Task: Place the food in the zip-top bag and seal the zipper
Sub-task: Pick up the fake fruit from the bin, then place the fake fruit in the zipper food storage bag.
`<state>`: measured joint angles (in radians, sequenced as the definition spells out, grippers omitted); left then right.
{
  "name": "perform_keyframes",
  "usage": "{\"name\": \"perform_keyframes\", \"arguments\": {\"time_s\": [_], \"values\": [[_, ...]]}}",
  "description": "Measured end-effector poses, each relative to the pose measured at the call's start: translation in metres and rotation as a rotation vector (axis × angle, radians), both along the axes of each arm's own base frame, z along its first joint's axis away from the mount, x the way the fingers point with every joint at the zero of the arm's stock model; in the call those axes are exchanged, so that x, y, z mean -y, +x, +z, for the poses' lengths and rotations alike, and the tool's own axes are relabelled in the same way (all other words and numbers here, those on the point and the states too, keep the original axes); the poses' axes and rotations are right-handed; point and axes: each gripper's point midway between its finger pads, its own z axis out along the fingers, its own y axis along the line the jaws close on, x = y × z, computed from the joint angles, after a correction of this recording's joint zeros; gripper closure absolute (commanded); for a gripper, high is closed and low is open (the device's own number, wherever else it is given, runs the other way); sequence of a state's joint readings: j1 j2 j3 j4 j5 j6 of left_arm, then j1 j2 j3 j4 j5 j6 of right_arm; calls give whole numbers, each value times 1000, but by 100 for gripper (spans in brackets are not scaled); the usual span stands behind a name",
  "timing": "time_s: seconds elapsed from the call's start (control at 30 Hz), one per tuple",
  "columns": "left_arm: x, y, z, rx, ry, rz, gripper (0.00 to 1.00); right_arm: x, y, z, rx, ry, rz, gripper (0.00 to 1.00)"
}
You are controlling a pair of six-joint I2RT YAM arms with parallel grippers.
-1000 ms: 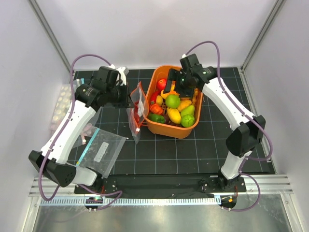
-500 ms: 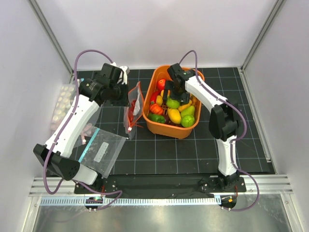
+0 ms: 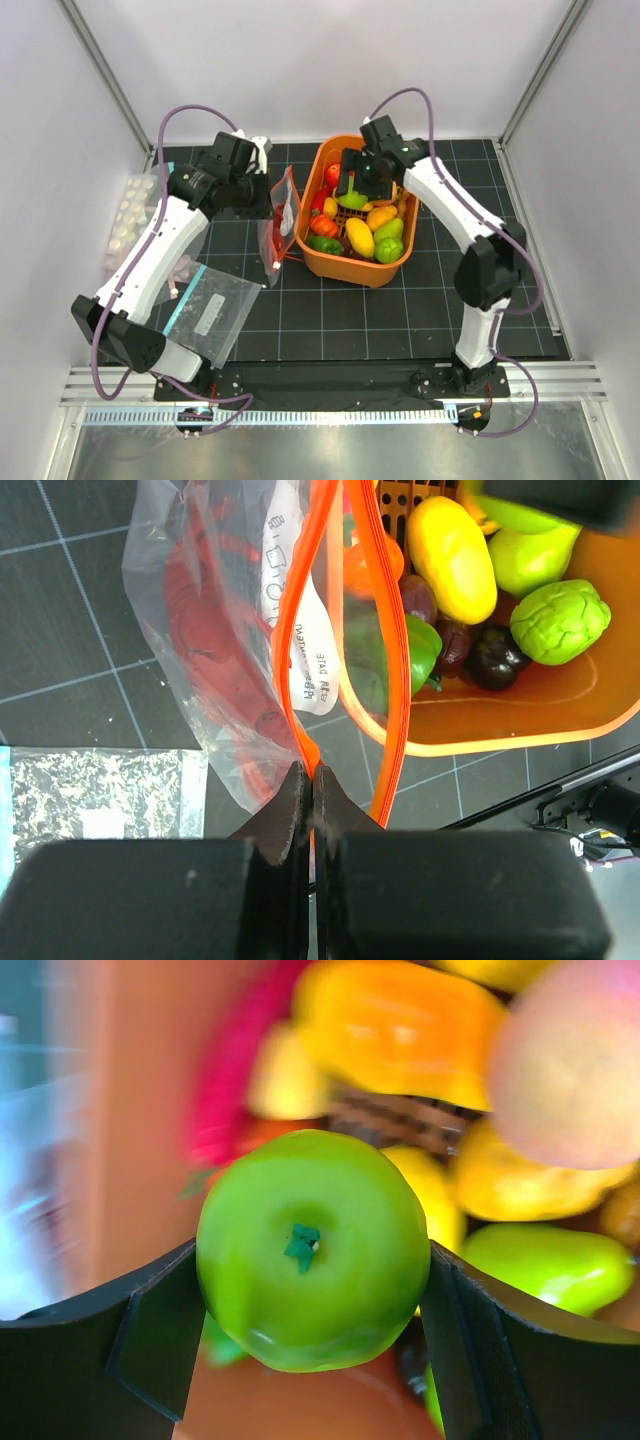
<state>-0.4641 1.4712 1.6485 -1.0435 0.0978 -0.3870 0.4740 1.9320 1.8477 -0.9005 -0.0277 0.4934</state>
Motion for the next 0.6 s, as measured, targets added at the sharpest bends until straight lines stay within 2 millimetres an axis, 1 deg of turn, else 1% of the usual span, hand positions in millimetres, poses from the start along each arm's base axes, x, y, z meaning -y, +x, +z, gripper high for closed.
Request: {"name": "perform_keyframes", "arguments": {"time_s": [0.1,0.17,0.23,0.3,0.33,0.4,0.43,0.5,0.6], "values": [[1,1,-1,-5,0,2,100,-17,-8,58,118,138,80,69],[1,1,-3,-11,1,3,100,-27,-17,101,207,235,137,71],[2,2,-5,-17,3,4,100,-37,-27,137,279,314,193,71],[3,3,-6,-23,1,5,100,-52,-37,171,346,400,261,72],[4,4,-6,-25,-2,7,100,-58,-40,182,365,433,287,72],[6,6,-4,-23,-11,11,100,-75,-49,199,392,504,344,72],[6,7,-2,-20,-16,12,100,-84,-54,203,391,530,371,73],[8,8,3,-12,-25,14,100,-99,-61,202,375,561,411,74],[10,9,11,3,-44,14,100,-124,-69,188,332,584,463,75]]}}
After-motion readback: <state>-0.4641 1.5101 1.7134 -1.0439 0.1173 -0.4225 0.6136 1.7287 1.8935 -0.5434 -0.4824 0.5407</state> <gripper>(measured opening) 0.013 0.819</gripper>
